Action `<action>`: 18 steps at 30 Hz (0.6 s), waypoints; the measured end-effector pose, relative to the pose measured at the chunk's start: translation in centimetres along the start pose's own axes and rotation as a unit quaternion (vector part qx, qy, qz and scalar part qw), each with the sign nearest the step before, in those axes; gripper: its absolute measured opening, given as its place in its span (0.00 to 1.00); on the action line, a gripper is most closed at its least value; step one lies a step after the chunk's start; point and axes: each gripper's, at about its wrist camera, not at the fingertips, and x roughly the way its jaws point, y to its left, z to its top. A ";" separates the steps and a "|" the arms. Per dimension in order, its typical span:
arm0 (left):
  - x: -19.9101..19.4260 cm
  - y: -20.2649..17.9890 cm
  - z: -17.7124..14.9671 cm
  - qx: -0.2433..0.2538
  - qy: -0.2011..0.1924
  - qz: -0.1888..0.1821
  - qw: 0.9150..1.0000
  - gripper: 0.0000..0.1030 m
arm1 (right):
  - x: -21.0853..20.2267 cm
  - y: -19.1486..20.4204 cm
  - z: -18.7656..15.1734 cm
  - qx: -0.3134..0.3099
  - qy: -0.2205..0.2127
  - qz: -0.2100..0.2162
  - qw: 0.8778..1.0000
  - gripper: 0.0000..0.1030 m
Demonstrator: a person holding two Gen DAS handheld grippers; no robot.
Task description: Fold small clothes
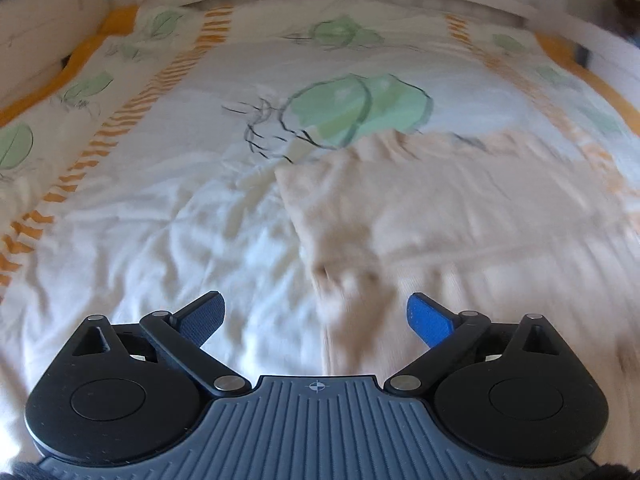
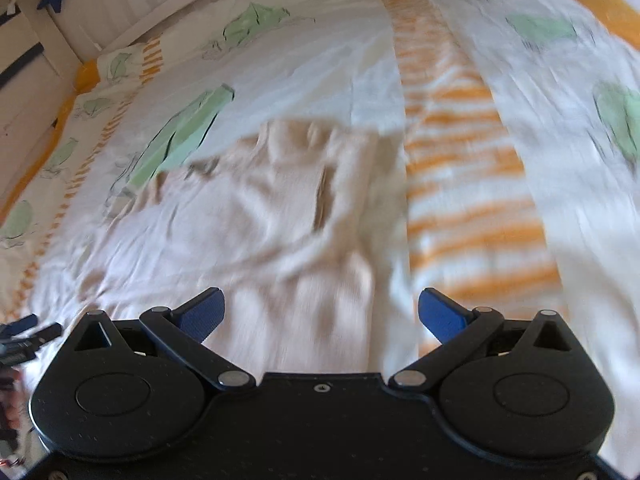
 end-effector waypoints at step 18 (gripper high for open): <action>-5.0 -1.2 -10.0 -0.025 0.126 -0.066 0.990 0.96 | -5.2 0.7 -10.4 0.011 0.162 0.016 0.987 1.00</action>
